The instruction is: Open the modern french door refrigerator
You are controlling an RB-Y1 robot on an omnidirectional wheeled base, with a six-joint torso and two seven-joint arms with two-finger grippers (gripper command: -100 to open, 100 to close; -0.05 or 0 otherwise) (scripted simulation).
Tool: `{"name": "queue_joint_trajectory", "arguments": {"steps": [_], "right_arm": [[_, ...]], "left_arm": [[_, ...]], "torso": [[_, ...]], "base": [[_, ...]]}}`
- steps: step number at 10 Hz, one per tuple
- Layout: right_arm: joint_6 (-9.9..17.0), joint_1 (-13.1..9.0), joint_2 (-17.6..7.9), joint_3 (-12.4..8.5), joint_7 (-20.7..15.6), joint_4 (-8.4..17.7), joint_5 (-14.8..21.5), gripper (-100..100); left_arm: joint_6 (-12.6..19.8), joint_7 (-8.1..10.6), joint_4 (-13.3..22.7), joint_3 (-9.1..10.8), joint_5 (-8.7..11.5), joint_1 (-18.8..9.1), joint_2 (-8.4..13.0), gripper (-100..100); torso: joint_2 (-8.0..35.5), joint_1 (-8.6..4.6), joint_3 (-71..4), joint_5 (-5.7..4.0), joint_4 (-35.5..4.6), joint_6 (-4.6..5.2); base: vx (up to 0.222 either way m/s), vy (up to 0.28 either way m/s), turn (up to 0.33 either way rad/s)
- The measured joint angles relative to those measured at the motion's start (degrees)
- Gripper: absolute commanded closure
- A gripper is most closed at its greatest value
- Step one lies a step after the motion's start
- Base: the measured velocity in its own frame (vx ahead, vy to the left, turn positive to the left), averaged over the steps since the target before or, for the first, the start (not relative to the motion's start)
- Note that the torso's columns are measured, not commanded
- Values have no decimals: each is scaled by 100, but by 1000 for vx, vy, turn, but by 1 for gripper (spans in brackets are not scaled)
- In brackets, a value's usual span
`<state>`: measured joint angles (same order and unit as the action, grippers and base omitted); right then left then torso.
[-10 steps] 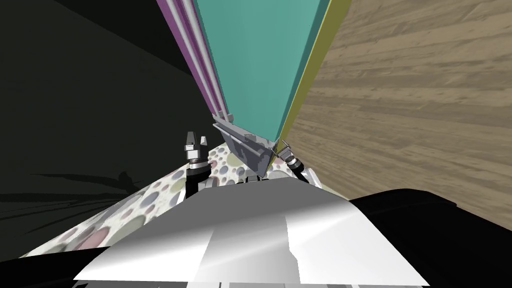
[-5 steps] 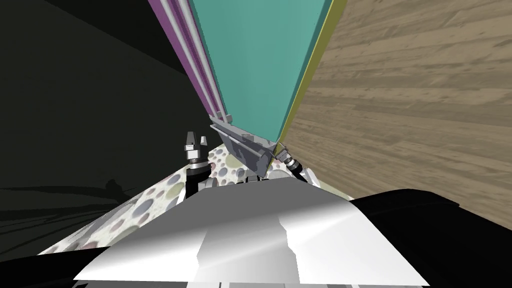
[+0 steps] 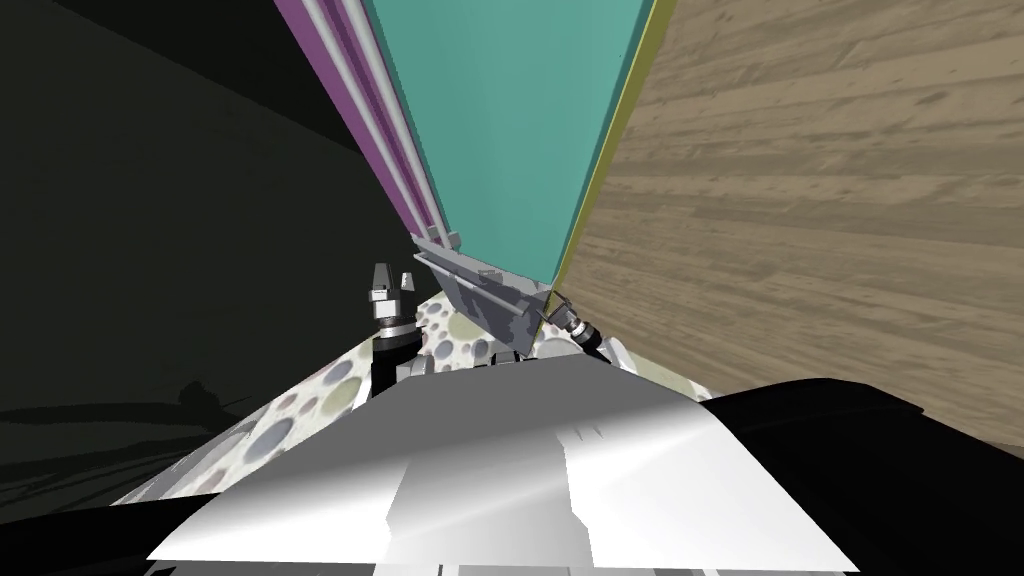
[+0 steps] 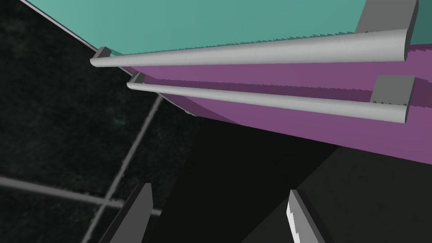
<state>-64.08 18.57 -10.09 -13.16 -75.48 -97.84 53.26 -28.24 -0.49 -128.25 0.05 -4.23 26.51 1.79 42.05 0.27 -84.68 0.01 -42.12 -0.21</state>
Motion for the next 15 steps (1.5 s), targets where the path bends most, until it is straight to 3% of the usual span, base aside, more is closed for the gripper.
{"name": "queue_joint_trajectory", "arguments": {"steps": [9,10,15], "right_arm": [[-655,-374,-4,-95,-1298,727,591,-100],[-666,-385,4,-94,-1391,721,693,-100],[-1037,-441,-26,-91,-2039,1169,1019,-100]], "left_arm": [[0,0,0,0,0,-1,0,0],[0,0,0,0,0,0,0,0],[0,0,-1,-1,0,0,0,0]], "torso": [[-106,20,-47,-26,78,-44],[-109,43,-48,-23,83,-54],[-90,78,-44,-1,52,-51]], "base": [[16,39,-89],[21,29,-51],[17,41,-61]]}}
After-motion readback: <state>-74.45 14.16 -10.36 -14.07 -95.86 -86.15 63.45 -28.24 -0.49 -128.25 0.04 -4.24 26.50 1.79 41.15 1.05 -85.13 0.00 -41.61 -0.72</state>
